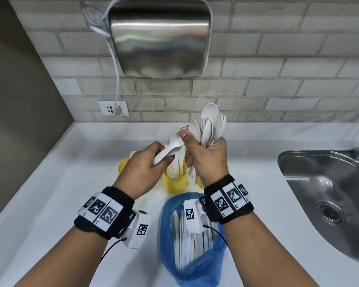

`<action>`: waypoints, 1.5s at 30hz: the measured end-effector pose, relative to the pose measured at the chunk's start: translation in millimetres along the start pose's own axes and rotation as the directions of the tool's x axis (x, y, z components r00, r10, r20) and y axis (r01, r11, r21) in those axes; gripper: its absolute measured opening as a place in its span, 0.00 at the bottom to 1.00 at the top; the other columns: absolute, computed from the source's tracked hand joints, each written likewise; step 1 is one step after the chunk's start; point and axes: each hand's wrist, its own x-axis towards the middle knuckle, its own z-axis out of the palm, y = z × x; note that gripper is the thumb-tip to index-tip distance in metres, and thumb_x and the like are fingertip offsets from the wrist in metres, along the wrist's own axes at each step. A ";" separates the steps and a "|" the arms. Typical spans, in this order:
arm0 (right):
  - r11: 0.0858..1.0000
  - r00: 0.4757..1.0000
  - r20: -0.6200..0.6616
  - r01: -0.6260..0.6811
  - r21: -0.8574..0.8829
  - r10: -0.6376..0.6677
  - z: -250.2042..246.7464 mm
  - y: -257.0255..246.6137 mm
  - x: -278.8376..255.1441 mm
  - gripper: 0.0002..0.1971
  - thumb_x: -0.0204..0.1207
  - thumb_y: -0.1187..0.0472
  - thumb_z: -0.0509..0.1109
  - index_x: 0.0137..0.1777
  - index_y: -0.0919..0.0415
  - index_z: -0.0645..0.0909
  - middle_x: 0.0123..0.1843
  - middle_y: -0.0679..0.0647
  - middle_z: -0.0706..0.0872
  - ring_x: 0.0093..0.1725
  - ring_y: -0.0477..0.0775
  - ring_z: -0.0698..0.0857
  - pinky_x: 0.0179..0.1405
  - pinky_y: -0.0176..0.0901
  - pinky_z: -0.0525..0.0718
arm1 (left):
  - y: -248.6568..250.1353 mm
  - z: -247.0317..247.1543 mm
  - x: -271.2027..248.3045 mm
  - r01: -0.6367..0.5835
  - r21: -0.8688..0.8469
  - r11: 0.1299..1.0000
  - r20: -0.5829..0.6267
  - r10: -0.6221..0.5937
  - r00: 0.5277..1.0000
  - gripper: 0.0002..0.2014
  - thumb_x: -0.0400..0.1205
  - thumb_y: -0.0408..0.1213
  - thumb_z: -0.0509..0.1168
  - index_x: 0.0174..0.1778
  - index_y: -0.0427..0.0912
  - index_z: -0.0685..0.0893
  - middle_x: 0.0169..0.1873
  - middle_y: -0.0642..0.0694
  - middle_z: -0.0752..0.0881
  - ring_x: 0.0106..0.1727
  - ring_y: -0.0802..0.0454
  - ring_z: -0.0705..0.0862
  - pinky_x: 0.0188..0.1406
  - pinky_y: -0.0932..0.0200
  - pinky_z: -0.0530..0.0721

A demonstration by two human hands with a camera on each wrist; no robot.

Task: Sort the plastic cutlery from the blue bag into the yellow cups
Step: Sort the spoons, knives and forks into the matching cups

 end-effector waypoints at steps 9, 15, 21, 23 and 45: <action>0.990 0.998 0.029 -0.065 0.122 0.062 2.6 5.3 6.0 0.08 0.77 0.59 0.79 0.37 0.59 0.87 0.22 0.62 0.78 0.19 0.58 0.75 0.28 0.47 0.78 | -0.1 3.3 0.9 -0.003 -0.006 1.000 -0.004 0.003 1.000 0.08 0.86 0.49 0.68 0.45 0.50 0.81 0.32 0.50 0.86 0.36 0.55 0.82 0.31 0.63 0.76; 0.803 0.955 -0.060 -0.210 0.557 0.291 -10.3 1.1 19.1 0.04 0.82 0.66 0.71 0.46 0.65 0.82 0.38 0.63 0.87 0.31 0.58 0.84 0.39 0.52 0.89 | -10.7 2.6 -1.1 0.031 -0.021 0.999 -0.036 -0.032 0.999 0.10 0.85 0.49 0.70 0.41 0.50 0.83 0.29 0.52 0.83 0.33 0.57 0.80 0.29 0.66 0.72; 0.670 0.923 -0.056 -0.234 0.704 0.381 -22.4 4.4 25.9 0.05 0.84 0.69 0.68 0.56 0.65 0.76 0.54 0.70 0.91 0.51 0.71 0.93 0.51 0.66 0.92 | -8.9 -1.9 -2.6 0.141 -0.158 0.977 -0.118 -0.160 0.980 0.21 0.87 0.45 0.67 0.29 0.46 0.71 0.21 0.55 0.70 0.26 0.56 0.70 0.30 0.57 0.68; 0.702 0.925 -0.091 -0.213 0.679 0.368 -21.6 5.5 26.3 0.02 0.82 0.72 0.67 0.52 0.67 0.76 0.43 0.68 0.88 0.42 0.69 0.92 0.48 0.63 0.92 | -2.7 -4.1 -3.2 0.163 -0.276 0.947 -0.104 -0.198 0.975 0.23 0.87 0.46 0.67 0.26 0.50 0.70 0.21 0.56 0.67 0.25 0.55 0.67 0.31 0.56 0.68; 0.873 0.948 0.068 -0.313 0.375 0.311 21.6 22.6 1.3 0.16 0.78 0.64 0.79 0.51 0.80 0.84 0.36 0.66 0.85 0.34 0.61 0.86 0.38 0.50 0.87 | 13.5 21.7 -0.2 -0.070 -0.024 0.997 0.009 0.071 0.997 0.19 0.74 0.34 0.77 0.49 0.45 0.71 0.36 0.55 0.81 0.39 0.67 0.82 0.33 0.73 0.75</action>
